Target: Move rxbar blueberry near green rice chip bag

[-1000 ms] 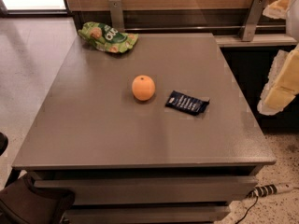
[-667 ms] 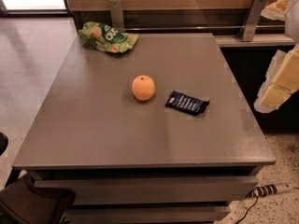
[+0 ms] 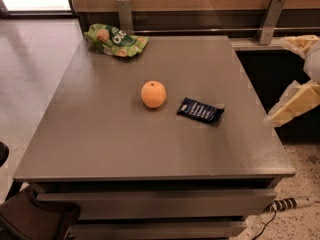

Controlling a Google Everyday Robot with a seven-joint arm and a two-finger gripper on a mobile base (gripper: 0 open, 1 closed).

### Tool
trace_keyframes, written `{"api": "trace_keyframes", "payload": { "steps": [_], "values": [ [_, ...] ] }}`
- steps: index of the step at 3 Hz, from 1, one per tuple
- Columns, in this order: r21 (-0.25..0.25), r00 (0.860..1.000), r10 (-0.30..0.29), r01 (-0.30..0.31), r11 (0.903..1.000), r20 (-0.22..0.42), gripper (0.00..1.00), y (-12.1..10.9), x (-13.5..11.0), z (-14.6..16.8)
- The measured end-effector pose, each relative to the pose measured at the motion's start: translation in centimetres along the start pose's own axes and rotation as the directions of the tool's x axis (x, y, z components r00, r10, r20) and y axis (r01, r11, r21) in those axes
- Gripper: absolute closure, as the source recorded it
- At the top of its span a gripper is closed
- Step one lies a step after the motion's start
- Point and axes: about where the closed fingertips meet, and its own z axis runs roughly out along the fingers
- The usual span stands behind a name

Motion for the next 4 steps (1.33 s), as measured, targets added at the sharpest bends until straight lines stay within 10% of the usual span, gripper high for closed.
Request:
{"api": "trace_keyframes", "payload": {
  "steps": [2, 4],
  "values": [
    [-0.068, 0.943, 0.127, -0.111, 0.9915, 0.309, 0.0, 0.4, -0.6, 3.7],
    [-0.102, 0.933, 0.159, -0.133, 0.9858, 0.322, 0.0, 0.4, -0.4, 7.5]
  ]
}}
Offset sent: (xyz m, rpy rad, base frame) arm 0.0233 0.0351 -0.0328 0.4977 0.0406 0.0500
